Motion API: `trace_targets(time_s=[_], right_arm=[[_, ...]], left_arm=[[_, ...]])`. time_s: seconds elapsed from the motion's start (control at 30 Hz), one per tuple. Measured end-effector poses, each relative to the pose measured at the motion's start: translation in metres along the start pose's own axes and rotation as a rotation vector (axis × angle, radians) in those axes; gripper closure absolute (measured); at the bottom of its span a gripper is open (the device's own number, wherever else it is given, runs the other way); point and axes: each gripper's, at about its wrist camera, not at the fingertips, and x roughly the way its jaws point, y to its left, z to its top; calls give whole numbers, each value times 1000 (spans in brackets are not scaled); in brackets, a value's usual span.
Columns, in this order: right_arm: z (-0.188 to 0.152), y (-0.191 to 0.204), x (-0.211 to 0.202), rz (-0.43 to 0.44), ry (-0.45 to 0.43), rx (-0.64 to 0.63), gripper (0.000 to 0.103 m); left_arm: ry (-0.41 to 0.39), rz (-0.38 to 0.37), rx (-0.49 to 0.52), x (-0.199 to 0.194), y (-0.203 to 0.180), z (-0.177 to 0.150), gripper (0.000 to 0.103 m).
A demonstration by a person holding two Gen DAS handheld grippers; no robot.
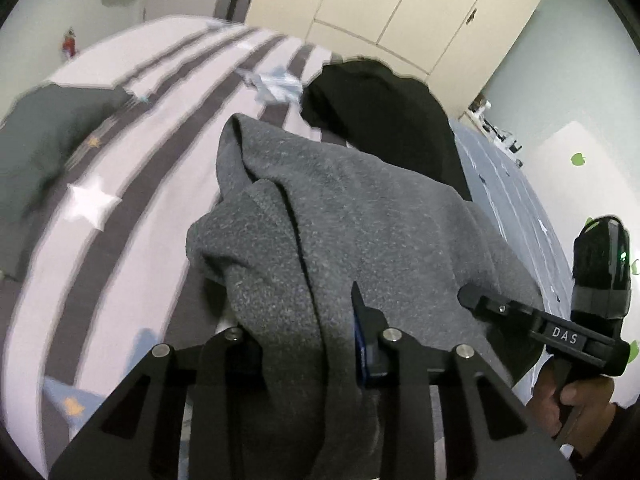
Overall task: Fold clothes
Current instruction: 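Lift the folded grey garment with both tools and carry it along the bed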
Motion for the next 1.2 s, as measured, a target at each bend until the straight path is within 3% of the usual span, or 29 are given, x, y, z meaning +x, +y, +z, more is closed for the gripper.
trace_targets(time_s=[0.1,0.3,0.5,0.67,0.83,1.0,1.07,1.2], right_arm=[[5,35,-4,0,-4,-84,83],[36,119,33,41,20,-238,83],[86,228,114,102,67,-453,83],[126,320,197,159,121,-648,83],[149,382,269,211,173,-792,83],[166,434,334,219,248,-928,83],[169,446,348,243,289,-926,82],[157,448,366,221,386,-946,83]], left_arm=[[-64,42,-38,-32,15,9,76],[-189,133,-159,-87,93,21,76],[-298,225,-327,-117,192,44,76],[-401,329,-452,-118,256,60,76],[-495,417,-627,-103,311,68,76],[-525,416,-811,-93,346,56,76],[-514,410,-864,-89,355,48,76],[-474,377,-852,-86,356,37,76]])
